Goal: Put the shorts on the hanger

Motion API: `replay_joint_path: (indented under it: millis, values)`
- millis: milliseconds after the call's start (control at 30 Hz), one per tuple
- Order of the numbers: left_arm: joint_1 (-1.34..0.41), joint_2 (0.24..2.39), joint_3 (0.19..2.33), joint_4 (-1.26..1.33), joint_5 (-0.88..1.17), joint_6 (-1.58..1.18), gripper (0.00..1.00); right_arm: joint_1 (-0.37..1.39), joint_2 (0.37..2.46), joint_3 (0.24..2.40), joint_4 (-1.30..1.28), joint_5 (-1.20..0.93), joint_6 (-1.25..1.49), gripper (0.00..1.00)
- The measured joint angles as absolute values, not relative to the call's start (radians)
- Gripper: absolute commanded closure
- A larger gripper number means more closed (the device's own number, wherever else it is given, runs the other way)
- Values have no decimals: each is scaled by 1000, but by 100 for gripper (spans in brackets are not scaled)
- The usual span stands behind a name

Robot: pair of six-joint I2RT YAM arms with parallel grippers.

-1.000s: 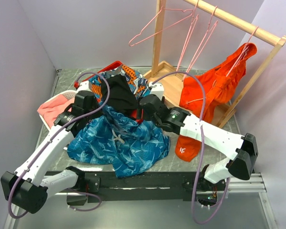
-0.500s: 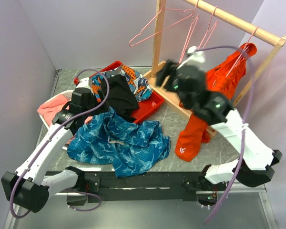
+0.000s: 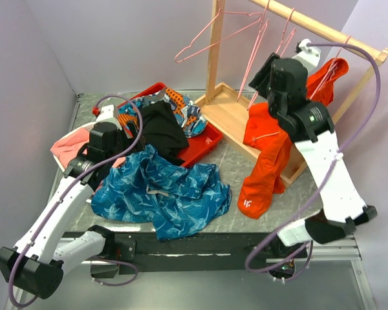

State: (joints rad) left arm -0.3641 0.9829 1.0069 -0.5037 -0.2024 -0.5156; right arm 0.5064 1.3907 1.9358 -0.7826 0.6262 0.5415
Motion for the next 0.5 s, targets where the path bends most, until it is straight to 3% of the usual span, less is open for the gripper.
replay_joint_path:
  millis: [333,500]
  values:
    - [-364,979,995,-488,-209,-516,10,402,1654,2202,-835,651,534,39]
    - [-364,979,989,-482,-215,-513,11,398,1736,2251,-877,702,526,49]
